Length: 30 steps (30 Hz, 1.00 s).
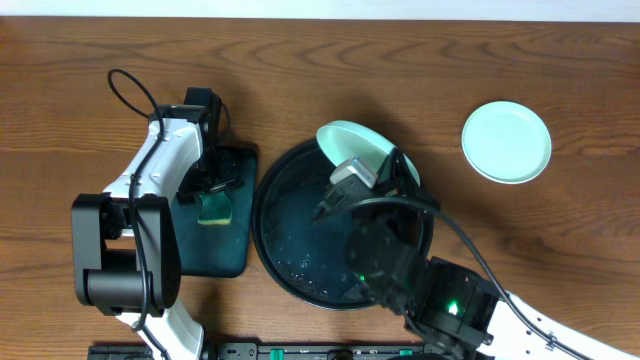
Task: Clean dirty plates on tray and stack at the side
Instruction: 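Lift the green plate by its rim with the right gripper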
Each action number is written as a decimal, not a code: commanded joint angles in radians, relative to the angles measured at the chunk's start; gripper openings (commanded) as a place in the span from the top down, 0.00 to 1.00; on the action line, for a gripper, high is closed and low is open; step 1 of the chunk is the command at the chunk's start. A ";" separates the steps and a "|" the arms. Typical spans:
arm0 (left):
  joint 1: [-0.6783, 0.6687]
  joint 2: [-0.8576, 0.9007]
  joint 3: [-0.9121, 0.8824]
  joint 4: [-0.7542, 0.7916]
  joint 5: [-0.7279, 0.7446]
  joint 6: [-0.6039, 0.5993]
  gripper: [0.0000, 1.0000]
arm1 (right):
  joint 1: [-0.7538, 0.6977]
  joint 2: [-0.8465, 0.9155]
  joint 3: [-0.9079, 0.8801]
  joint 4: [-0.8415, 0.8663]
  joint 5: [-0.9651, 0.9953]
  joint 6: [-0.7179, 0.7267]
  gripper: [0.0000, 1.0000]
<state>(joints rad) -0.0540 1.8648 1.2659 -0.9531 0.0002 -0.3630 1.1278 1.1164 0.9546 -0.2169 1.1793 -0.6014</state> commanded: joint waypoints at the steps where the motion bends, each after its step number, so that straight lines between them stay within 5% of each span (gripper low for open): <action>1: 0.005 -0.001 -0.003 -0.002 -0.009 0.002 0.22 | 0.059 -0.013 0.021 0.068 0.117 -0.260 0.99; 7: 0.005 -0.001 -0.003 -0.002 -0.010 0.002 0.21 | 0.119 -0.011 0.021 0.168 0.159 -0.425 0.99; 30: 0.005 -0.001 -0.003 -0.002 -0.009 0.002 0.21 | 0.124 -0.011 0.021 0.176 0.180 -0.463 0.99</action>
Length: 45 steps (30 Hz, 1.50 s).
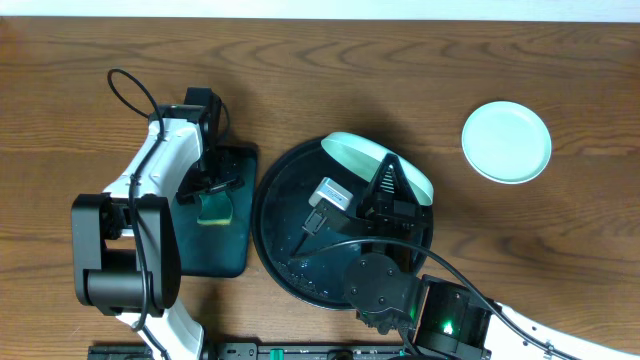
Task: Clean dirty plates on tray and stack at the side
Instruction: 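Lift the green plate by its rim with the right gripper, then carry the green plate right and set it on the plate stack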
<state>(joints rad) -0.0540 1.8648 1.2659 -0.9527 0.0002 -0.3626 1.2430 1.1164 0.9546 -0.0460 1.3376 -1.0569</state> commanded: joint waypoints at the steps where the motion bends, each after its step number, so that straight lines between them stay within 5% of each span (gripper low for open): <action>1: 0.005 -0.001 -0.003 -0.003 -0.009 0.002 0.21 | 0.009 -0.011 0.021 0.006 0.024 -0.016 0.99; 17: 0.005 -0.001 -0.003 -0.003 -0.009 0.002 0.21 | 0.020 -0.003 0.021 0.052 0.070 -0.050 0.99; 25: 0.005 -0.001 -0.003 -0.003 -0.009 0.002 0.21 | 0.048 0.011 0.019 0.049 0.096 0.048 0.99; 28: 0.005 -0.001 -0.003 -0.003 -0.009 0.002 0.21 | 0.047 0.015 0.014 0.013 0.053 0.254 0.99; 32: 0.005 -0.001 -0.003 -0.003 -0.009 0.002 0.21 | -0.044 0.026 0.009 -0.381 -0.281 0.852 0.99; 37: 0.005 -0.001 -0.003 -0.003 -0.009 0.002 0.21 | -0.251 0.066 0.008 -0.586 -0.727 1.394 0.99; 40: 0.005 -0.001 -0.003 -0.003 -0.009 0.002 0.20 | -0.392 0.090 0.006 -0.577 -0.925 1.564 0.99; 45: 0.005 -0.001 -0.003 -0.003 -0.009 0.002 0.21 | -0.618 0.108 0.006 -0.524 -1.070 1.577 0.99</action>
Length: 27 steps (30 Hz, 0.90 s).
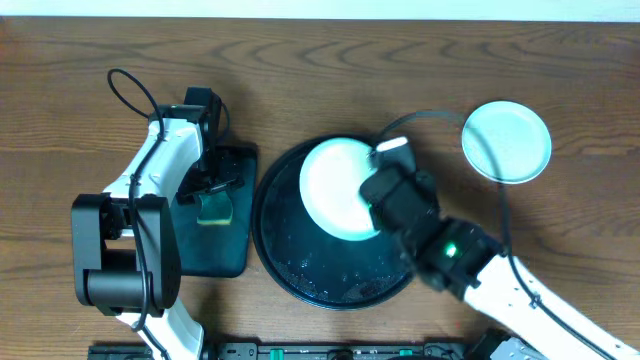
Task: Clean dirty plates on tray and stack at the side
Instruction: 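Carry the green plate right and set it on the plate stack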
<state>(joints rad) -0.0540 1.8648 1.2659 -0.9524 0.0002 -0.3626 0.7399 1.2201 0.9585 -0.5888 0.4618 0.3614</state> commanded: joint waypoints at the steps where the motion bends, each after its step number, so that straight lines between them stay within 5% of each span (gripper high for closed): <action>1: 0.005 -0.001 -0.003 -0.003 -0.009 0.002 0.20 | -0.179 0.006 0.003 0.029 -0.239 0.158 0.99; 9: 0.005 -0.001 -0.003 -0.003 -0.009 0.002 0.20 | -0.724 0.011 0.003 0.037 -0.477 0.184 0.99; 16: 0.005 -0.001 -0.003 -0.003 -0.009 0.002 0.20 | -1.046 0.068 0.002 -0.001 -0.495 0.174 0.99; 27: 0.005 -0.001 -0.003 -0.003 -0.009 0.002 0.20 | -1.190 0.385 0.002 0.136 -0.497 0.166 0.99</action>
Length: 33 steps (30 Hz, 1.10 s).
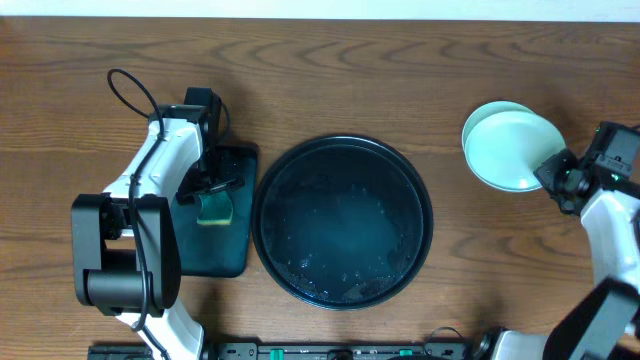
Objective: Clean dirty plates on tray and stack at the side
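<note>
The round black tray [300, 170] lies in the middle of the table, wet with droplets and with no plate on it. At the right, a pale green plate [512, 150] is held slightly off-centre over a second pale green plate [485, 122] lying on the wood. My right gripper [549, 171] is shut on the upper plate's right rim. At the left, my left gripper [208, 187] is over the dark mat [205, 250], its fingers closed on the top of a green-yellow sponge [213, 208].
The left arm's black cable [130, 85] loops over the table at the far left. A black rail [300, 352] runs along the front edge. Bare wood surrounds the tray, mat and plates.
My right gripper was holding the plate flat above the tray's upper part; it is now at the right side with the plate over the other plate. The left arm has not moved.
My right gripper first held the plate tilted on edge at the tray's back rim, and it was still tilted there a second later. Then the plate was level above the tray. Now the tray holds no plate and the held plate overlaps the one at the right. The left gripper has stayed at the sponge.
</note>
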Each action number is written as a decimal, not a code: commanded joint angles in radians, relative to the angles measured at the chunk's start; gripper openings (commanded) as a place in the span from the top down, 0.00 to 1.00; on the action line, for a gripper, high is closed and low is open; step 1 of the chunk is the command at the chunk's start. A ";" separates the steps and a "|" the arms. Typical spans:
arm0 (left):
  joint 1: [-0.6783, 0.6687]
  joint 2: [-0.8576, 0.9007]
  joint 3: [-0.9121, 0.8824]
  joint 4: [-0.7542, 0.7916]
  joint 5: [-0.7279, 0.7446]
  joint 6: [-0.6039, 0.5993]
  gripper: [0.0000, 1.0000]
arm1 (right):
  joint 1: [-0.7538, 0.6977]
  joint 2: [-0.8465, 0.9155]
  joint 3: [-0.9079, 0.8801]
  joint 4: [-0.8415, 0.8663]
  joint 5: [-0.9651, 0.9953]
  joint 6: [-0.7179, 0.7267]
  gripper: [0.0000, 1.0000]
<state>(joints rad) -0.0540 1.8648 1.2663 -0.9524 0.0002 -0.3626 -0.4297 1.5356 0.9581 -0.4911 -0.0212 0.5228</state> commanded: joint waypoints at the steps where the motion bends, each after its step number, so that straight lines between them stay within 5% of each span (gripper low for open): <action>1: 0.005 -0.001 -0.003 -0.003 -0.009 0.002 0.20 | -0.024 0.096 0.003 0.055 -0.014 0.005 0.99; 15: 0.005 -0.001 -0.003 -0.003 -0.009 0.002 0.20 | -0.027 0.224 0.005 0.256 -0.149 0.056 0.97; 18: 0.005 -0.001 -0.003 -0.003 -0.009 0.002 0.20 | -0.027 0.224 0.005 0.248 -0.149 0.057 0.63; 22: 0.005 -0.001 -0.003 -0.003 -0.009 0.002 0.20 | -0.026 0.202 0.005 0.217 -0.152 0.057 0.35; 27: 0.005 -0.001 -0.003 -0.003 -0.009 0.002 0.20 | 0.001 0.034 0.005 0.206 -0.194 -0.013 0.30; 31: 0.005 -0.001 -0.003 -0.003 -0.009 0.002 0.20 | 0.058 -0.161 0.005 0.201 -0.350 -0.205 0.29; 33: 0.005 -0.001 -0.003 -0.003 -0.009 0.002 0.20 | 0.093 -0.251 0.005 0.168 -0.380 -0.280 0.01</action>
<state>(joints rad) -0.0540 1.8648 1.2663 -0.9527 0.0002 -0.3630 -0.3935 1.4235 0.9550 -0.2893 -0.2745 0.4377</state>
